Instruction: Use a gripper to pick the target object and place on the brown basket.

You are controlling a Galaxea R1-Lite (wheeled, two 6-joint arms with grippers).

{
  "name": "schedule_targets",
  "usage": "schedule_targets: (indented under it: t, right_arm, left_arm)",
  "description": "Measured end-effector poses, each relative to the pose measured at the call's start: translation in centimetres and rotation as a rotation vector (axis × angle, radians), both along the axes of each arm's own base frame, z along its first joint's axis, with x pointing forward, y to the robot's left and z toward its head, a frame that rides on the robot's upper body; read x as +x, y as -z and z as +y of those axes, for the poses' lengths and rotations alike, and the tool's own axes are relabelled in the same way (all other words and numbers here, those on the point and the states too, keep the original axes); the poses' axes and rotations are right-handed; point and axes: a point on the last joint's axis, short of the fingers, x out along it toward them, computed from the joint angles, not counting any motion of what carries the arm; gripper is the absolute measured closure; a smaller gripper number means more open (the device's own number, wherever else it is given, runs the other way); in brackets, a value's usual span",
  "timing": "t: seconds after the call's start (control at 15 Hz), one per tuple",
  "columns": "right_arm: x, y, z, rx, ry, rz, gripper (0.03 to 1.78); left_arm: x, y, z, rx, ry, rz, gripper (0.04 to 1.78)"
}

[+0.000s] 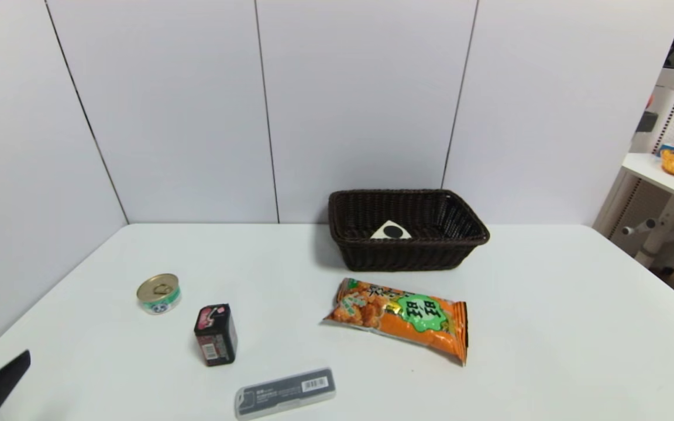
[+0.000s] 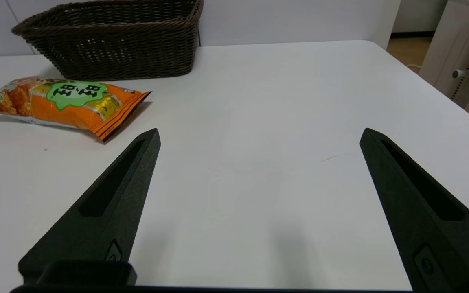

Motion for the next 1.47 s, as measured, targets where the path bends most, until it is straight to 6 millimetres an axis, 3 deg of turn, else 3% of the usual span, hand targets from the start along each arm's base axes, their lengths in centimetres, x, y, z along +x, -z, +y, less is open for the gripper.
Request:
schedule_targets:
  t: [0.27,0.47,0.93,1.47]
  right_arm:
    - [0.0,0.0,0.0,0.000,0.000,0.000,0.12]
    - [0.0,0.0,0.0,0.000,0.000,0.000,0.12]
    - [0.0,0.0,0.0,0.000,0.000,0.000,0.12]
    - [0.0,0.0,0.0,0.000,0.000,0.000,0.12]
  left_arm:
    - [-3.4,6.2,-0.1,-0.020,-0.001,-0.031,0.13]
    - [-4.6,9.2,-0.1,-0.032,0.011,-0.073,0.13]
    - [-5.8,10.2,-0.1,-0.078,0.023,-0.193,0.13]
    - [-5.8,11.0,-0.1,-0.180,0.022,-0.196,0.13]
